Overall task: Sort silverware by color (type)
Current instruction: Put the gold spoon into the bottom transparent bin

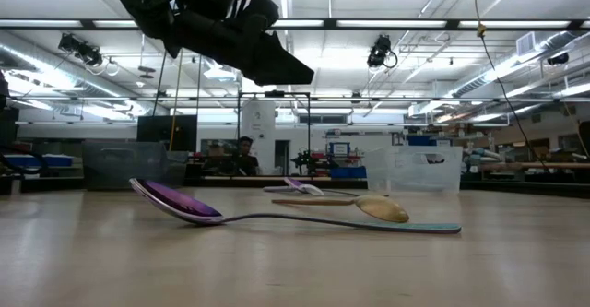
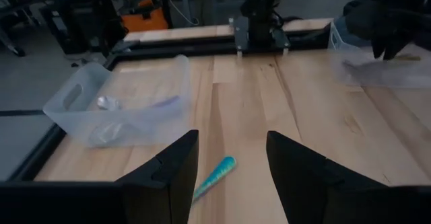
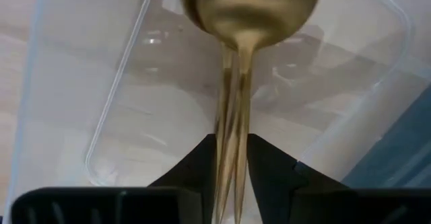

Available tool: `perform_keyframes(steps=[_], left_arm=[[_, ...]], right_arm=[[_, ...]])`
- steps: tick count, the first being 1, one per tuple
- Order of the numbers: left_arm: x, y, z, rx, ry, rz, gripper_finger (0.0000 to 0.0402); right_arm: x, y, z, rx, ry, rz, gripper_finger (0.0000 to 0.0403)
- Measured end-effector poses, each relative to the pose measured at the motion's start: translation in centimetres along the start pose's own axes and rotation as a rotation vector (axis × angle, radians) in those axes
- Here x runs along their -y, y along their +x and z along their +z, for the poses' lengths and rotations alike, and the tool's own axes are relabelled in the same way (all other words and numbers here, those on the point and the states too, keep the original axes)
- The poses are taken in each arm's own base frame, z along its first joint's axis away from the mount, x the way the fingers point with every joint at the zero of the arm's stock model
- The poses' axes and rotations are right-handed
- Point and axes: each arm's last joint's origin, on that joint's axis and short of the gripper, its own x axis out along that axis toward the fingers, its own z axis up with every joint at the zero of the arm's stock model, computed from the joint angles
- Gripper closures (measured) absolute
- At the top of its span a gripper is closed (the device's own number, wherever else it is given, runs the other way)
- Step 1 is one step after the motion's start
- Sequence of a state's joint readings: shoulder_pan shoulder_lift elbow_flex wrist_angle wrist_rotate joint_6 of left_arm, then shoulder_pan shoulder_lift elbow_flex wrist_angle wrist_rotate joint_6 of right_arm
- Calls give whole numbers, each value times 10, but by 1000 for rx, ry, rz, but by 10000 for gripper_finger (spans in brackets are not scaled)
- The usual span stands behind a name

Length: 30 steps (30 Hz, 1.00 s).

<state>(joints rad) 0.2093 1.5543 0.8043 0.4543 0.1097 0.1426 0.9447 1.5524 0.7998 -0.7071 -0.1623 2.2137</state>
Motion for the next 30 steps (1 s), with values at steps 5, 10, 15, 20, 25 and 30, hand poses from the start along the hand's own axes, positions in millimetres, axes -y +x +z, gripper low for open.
perform_keyframes(steps=[5,10,15,20,25,30], left_arm=[[7,1,-4,-47,1,-25,219],[13,1,-3,-48,7,-45,219],[19,1,-7,-86,9,-67,219],[26,1,-10,-130,11,-89,219],[36,0,-15,-188,18,-124,219],[47,-1,-18,-231,28,-160,219]], right_arm=[[-3,-10,1,-79,-31,27,299],[-4,-31,8,-115,-32,115,300],[-5,-51,18,-88,-40,234,300],[-8,-63,31,-19,-69,331,301],[-15,-69,44,26,-119,384,301],[-27,-75,60,76,-184,455,301]])
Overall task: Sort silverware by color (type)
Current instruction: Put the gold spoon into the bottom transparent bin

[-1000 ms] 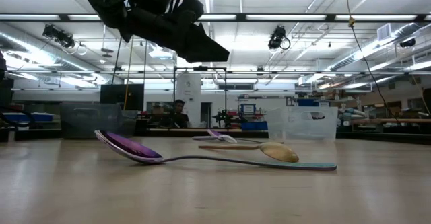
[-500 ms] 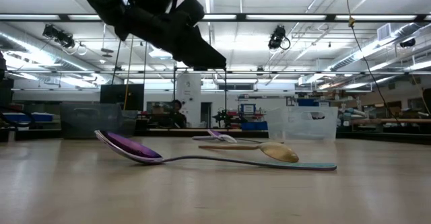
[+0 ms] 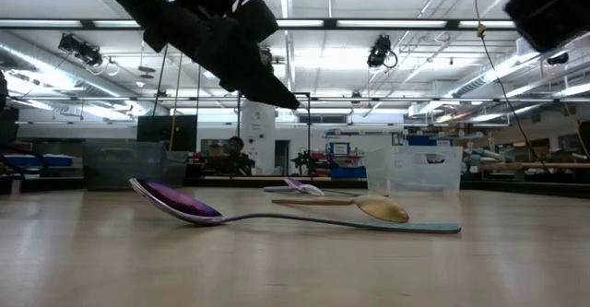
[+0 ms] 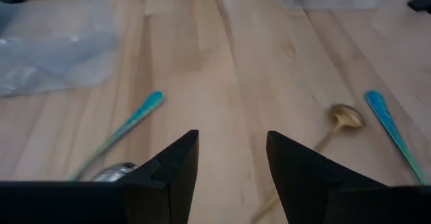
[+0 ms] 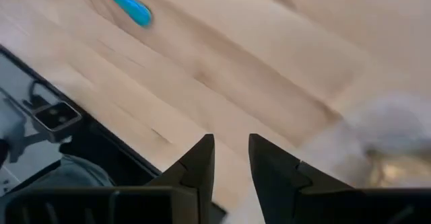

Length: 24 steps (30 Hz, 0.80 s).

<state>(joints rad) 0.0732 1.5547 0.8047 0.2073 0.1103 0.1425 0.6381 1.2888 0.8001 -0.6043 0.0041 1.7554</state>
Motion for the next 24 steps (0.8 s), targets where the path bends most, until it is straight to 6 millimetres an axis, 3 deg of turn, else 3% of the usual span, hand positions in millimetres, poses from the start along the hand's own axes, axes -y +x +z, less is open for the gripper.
perform_keyframes(steps=[15,24], left_arm=[[38,2,-1,-43,38,-107,219],[40,3,-2,-54,-45,-109,228]], right_arm=[[-8,-2,50,135,-261,23,301],[-9,-5,73,195,-342,26,301]])
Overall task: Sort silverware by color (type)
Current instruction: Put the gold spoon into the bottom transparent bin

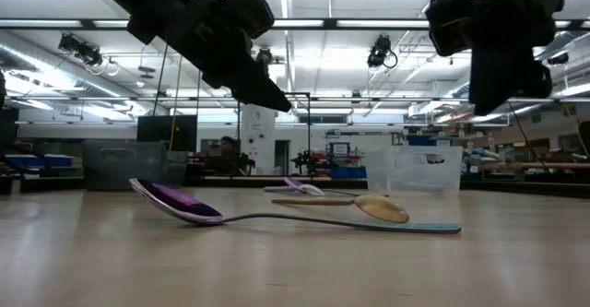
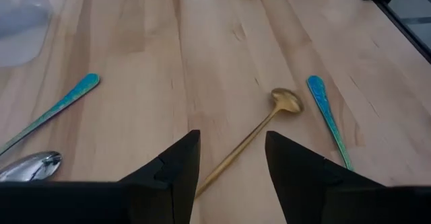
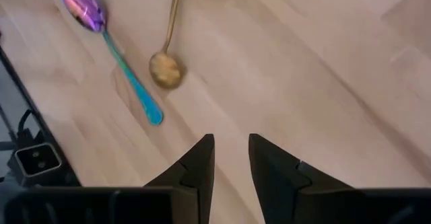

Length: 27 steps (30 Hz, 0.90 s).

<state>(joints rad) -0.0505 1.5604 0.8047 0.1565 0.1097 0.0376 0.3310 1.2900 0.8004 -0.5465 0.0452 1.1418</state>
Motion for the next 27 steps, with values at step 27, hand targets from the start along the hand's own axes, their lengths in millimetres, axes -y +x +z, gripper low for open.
perform_keyframes(steps=[27], left_arm=[[12,66,-20,97,242,-149,233]], right_arm=[[-22,-3,-1,206,-57,129,301]])
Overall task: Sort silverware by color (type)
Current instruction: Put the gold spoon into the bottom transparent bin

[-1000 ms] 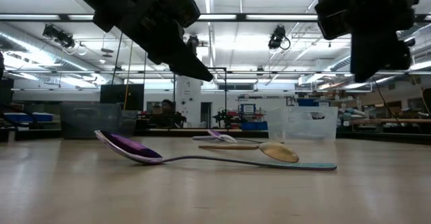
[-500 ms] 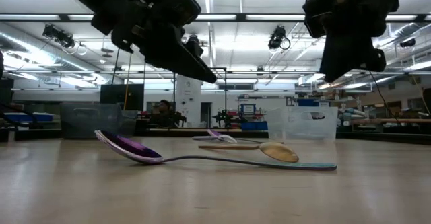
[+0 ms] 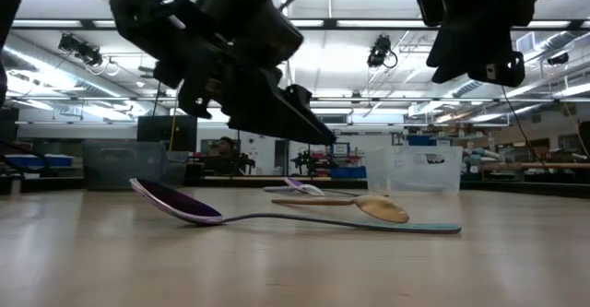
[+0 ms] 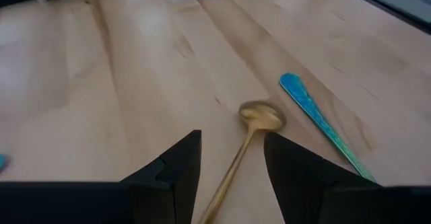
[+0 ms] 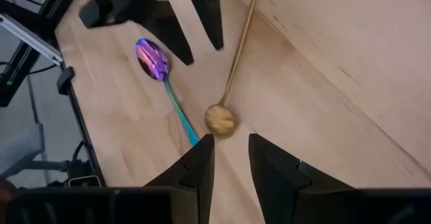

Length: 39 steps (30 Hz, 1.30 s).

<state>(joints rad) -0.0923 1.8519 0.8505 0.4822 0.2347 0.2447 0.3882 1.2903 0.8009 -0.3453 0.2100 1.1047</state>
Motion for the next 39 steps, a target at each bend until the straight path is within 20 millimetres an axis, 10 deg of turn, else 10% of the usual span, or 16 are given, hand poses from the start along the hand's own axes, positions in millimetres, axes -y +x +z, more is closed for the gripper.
perform_keyframes(steps=[29,39], left_arm=[[-4,47,-28,-126,77,-161,238],[-1,46,-32,-176,122,-186,353]], right_arm=[[-7,-5,-16,52,18,-18,301],[-7,-5,-16,51,16,-20,301]])
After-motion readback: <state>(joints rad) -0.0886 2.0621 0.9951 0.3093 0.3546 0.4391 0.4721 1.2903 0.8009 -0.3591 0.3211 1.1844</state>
